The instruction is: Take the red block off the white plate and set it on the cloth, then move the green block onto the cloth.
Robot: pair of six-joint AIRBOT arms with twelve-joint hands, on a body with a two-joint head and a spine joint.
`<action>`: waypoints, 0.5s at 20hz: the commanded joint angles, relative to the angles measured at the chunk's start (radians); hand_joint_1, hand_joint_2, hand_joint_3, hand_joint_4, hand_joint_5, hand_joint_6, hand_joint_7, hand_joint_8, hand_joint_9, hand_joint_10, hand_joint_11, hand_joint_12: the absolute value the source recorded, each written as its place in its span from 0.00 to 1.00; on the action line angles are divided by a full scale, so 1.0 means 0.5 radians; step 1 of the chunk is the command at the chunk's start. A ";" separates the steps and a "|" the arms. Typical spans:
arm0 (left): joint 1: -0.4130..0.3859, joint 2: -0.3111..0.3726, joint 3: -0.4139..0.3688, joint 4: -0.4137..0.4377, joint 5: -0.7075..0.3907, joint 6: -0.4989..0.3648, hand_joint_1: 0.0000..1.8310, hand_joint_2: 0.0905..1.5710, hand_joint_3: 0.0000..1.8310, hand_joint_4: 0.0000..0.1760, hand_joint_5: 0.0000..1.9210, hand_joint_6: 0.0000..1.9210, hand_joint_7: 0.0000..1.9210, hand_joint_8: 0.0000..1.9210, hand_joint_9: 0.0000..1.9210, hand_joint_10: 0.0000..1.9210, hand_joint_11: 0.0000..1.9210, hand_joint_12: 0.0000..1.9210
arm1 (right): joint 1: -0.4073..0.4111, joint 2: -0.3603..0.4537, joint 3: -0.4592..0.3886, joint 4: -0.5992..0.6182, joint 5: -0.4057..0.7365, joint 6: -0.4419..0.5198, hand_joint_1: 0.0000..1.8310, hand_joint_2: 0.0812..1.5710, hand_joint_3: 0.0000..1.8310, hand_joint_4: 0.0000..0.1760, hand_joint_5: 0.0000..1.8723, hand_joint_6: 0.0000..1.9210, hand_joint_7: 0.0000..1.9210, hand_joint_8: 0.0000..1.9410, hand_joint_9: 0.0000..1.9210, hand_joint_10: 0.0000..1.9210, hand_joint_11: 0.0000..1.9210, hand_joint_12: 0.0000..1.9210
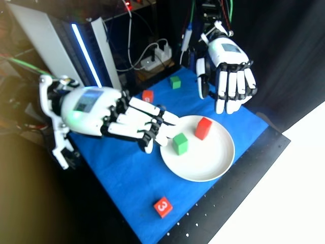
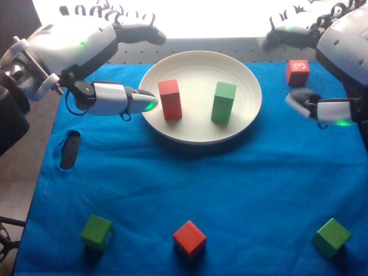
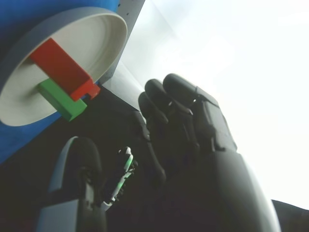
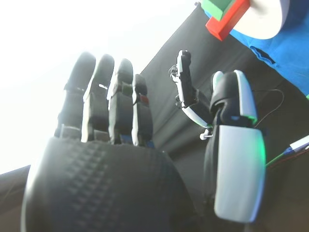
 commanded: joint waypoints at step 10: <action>-0.039 -0.063 0.044 0.026 -0.180 -0.008 0.40 0.64 0.00 0.35 0.24 0.02 0.23 0.00 0.11 0.29 0.00 0.78 | 0.033 -0.005 0.005 -0.034 -0.249 -0.004 0.69 0.51 0.16 0.00 0.29 0.52 0.30 0.63 0.25 0.77 0.21 0.96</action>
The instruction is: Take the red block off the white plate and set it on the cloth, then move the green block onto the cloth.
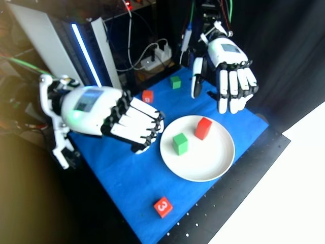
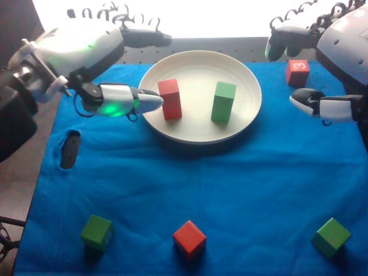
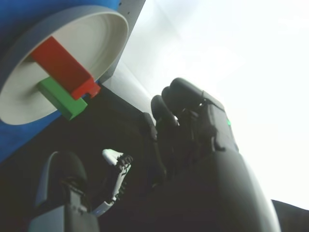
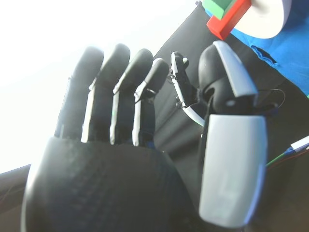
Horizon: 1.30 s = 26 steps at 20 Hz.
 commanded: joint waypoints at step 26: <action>-0.123 -0.385 0.392 -0.027 0.212 -0.053 0.62 0.77 0.00 0.00 0.33 0.57 0.46 0.59 0.40 0.66 0.33 0.94 | 0.032 -0.013 0.015 -0.034 -0.245 -0.005 0.66 0.60 0.06 0.00 0.28 0.50 0.30 0.65 0.27 0.78 0.21 0.98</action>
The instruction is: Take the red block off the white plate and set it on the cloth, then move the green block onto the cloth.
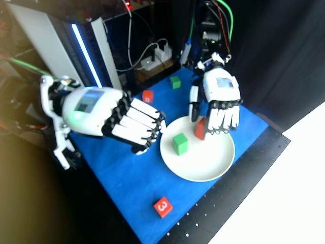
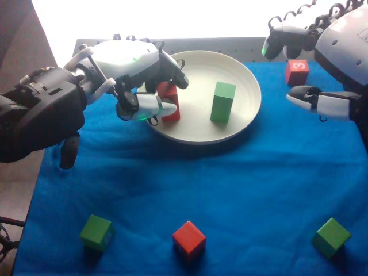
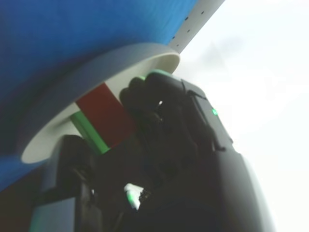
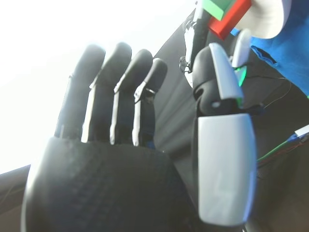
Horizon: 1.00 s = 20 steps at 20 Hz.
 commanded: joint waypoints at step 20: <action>0.217 0.483 -0.501 0.270 -1.023 -0.385 0.73 0.76 0.00 0.00 0.35 0.65 0.43 0.69 0.40 0.79 0.30 0.93 | 0.013 0.001 -0.001 -0.009 -0.244 -0.006 0.65 0.61 0.03 0.00 0.30 0.49 0.32 0.63 0.27 0.75 0.21 0.95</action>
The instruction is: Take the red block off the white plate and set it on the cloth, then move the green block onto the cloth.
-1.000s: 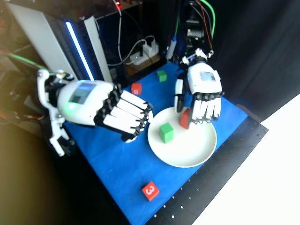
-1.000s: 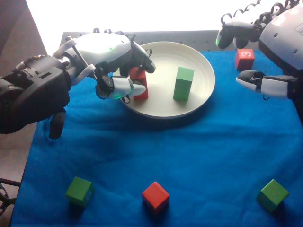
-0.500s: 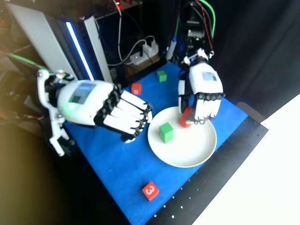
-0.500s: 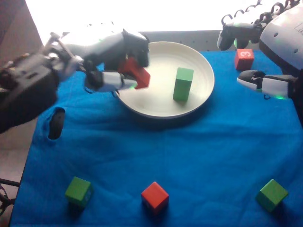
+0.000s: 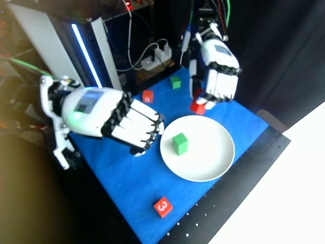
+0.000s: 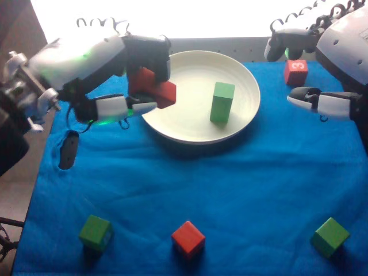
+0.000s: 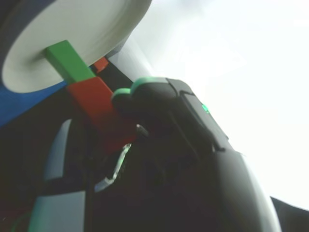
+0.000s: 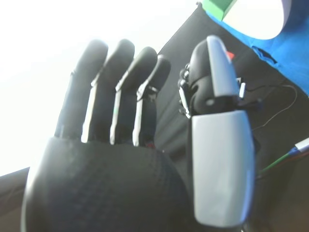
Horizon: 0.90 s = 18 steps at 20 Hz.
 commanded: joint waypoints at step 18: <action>0.448 0.104 -0.249 -0.042 -0.318 -0.070 0.63 0.79 0.00 0.00 0.33 0.72 0.42 0.74 0.39 0.69 0.29 0.90 | 0.013 0.014 -0.012 -0.023 -0.241 -0.006 0.61 0.62 0.05 0.00 0.31 0.46 0.31 0.64 0.27 0.78 0.20 1.00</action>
